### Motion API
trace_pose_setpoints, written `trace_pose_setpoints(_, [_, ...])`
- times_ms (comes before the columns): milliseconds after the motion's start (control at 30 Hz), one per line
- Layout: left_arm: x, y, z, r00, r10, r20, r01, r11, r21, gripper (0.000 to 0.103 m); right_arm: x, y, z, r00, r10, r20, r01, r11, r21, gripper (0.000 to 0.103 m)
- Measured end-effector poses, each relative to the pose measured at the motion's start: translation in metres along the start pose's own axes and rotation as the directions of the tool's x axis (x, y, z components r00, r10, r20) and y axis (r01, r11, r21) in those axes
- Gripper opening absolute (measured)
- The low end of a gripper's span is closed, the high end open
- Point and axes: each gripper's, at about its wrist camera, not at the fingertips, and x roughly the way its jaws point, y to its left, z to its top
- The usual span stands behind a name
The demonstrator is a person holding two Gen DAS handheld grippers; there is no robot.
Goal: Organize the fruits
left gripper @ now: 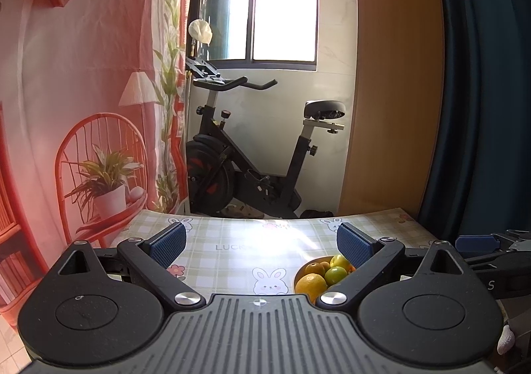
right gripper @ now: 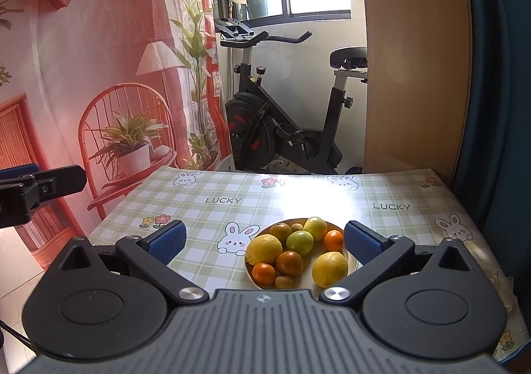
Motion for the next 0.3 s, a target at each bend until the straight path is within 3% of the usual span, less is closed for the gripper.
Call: trace_pose_setpoints(300, [-0.0010,0.0055,-0.0010,1.000,-0.005,0.006,0.005,1.000,-0.026,0.099,-0.0009,-0.0013,0.0006,1.000,-0.001,-0.001,0.001,1.000,-0.012,0.103])
